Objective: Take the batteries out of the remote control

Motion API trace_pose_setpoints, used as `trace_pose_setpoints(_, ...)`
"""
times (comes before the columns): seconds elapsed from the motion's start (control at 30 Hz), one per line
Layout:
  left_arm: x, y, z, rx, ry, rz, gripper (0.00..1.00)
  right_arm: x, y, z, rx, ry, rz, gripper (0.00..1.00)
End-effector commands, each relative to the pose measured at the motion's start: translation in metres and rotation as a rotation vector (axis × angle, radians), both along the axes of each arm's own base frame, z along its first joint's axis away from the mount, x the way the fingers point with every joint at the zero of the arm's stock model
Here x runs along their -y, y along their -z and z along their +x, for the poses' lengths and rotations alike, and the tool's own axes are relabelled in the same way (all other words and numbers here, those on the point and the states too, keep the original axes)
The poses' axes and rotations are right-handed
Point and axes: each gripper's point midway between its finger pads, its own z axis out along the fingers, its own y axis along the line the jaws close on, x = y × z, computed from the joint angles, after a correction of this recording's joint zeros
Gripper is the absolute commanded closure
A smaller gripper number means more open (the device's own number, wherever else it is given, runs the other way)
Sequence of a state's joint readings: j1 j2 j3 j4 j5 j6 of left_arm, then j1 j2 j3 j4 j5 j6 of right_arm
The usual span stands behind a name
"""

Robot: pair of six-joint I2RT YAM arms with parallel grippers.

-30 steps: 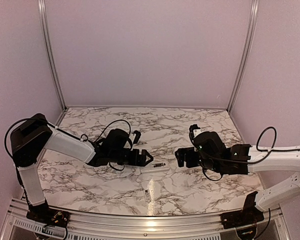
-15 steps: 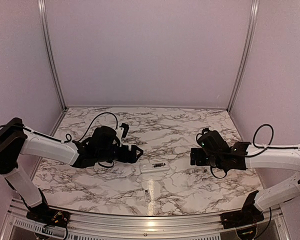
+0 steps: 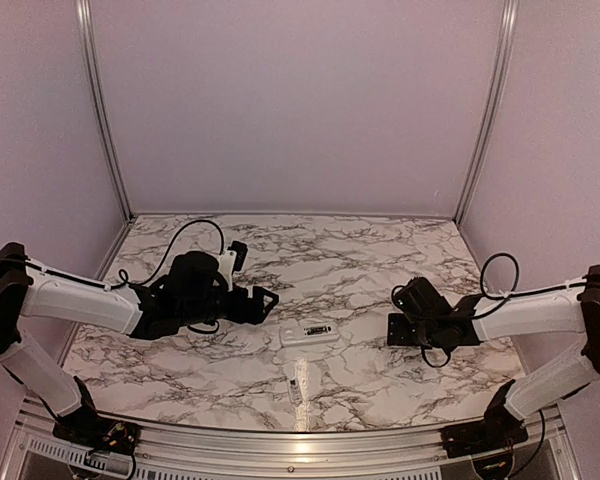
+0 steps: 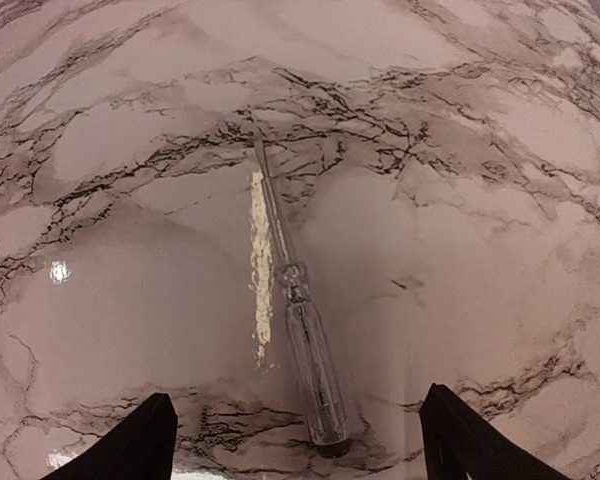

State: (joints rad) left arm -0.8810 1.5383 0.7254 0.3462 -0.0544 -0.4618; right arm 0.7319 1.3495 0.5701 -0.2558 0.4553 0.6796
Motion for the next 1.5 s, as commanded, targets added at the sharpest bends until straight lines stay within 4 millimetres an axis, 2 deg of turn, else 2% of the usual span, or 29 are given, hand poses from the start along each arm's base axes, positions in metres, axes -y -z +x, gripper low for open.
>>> trace_pose_setpoints(0.0,-0.004,-0.011,0.002,0.043,-0.012,-0.012,0.06,-0.001,0.008,0.008,0.011,0.042,0.020,0.20)
trace_pose_setpoints(0.27,-0.011,-0.017,0.002,0.061,-0.038,-0.015,0.07,0.001,0.020,0.008,-0.004,0.049,-0.010,0.33)
trace_pose_setpoints(0.53,-0.012,-0.019,0.002,0.064,-0.048,-0.022,0.07,0.004,0.025,0.005,-0.010,0.045,-0.014,0.52)
trace_pose_setpoints(0.73,-0.012,-0.019,0.002,0.062,-0.048,-0.026,0.07,0.007,0.025,0.005,0.000,0.050,-0.014,0.56)
trace_pose_setpoints(0.87,-0.012,-0.019,0.002,0.063,-0.048,-0.028,0.07,0.008,0.029,0.005,-0.010,0.046,0.000,0.63)
trace_pose_setpoints(1.07,-0.012,-0.020,0.001,0.065,-0.047,-0.030,0.07,0.011,0.030,0.004,-0.012,0.049,-0.011,0.67)
trace_pose_setpoints(1.3,-0.013,-0.020,0.001,0.066,-0.047,-0.030,0.07,0.012,0.031,0.003,-0.018,0.045,-0.016,0.81)
trace_pose_setpoints(1.47,-0.013,-0.020,0.001,0.065,-0.048,-0.031,0.07,0.009,0.032,0.003,-0.023,0.024,-0.013,0.86)
